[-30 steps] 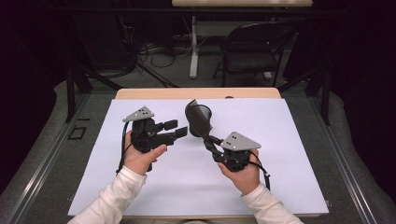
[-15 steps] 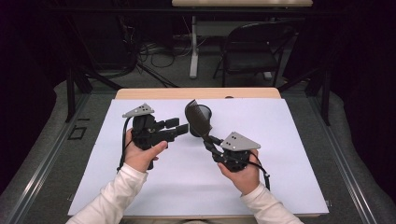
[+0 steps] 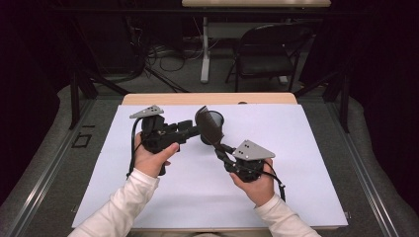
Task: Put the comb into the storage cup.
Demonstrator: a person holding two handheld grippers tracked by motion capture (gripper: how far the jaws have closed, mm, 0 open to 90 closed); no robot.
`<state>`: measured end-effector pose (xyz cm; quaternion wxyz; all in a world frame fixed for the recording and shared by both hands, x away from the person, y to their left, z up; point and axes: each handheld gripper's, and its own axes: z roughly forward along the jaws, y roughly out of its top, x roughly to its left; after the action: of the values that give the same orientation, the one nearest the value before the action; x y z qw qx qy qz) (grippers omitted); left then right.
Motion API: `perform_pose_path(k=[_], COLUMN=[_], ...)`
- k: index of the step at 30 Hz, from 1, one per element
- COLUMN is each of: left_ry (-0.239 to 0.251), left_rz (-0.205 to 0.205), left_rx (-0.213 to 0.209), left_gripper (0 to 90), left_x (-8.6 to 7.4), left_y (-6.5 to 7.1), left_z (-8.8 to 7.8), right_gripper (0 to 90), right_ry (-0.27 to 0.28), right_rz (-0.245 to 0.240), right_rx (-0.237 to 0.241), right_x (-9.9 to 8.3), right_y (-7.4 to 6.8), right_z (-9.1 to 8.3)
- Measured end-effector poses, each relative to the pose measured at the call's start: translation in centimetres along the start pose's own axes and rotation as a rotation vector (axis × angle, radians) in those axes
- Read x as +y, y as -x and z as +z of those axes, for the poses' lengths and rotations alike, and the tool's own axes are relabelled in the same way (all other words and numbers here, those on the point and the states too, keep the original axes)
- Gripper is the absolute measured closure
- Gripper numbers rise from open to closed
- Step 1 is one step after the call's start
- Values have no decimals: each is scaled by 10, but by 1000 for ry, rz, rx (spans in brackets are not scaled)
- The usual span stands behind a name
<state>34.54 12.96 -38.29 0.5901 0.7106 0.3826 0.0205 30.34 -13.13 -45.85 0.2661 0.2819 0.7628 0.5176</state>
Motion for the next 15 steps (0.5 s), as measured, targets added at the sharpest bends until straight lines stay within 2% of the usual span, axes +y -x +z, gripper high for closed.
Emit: perform_pose_path(k=[6,15], left_ry=[10,22], left_rz=[-15,-10], left_rx=[2,15], left_gripper=[536,587], left_x=[3,8], left_y=[0,2], left_z=[3,6], right_gripper=[724,724], right_ry=[0,-1], right_rz=[-3,-7], right_rx=[-1,1], right_x=[0,-1], right_y=[-1,-2], right_z=[0,1])
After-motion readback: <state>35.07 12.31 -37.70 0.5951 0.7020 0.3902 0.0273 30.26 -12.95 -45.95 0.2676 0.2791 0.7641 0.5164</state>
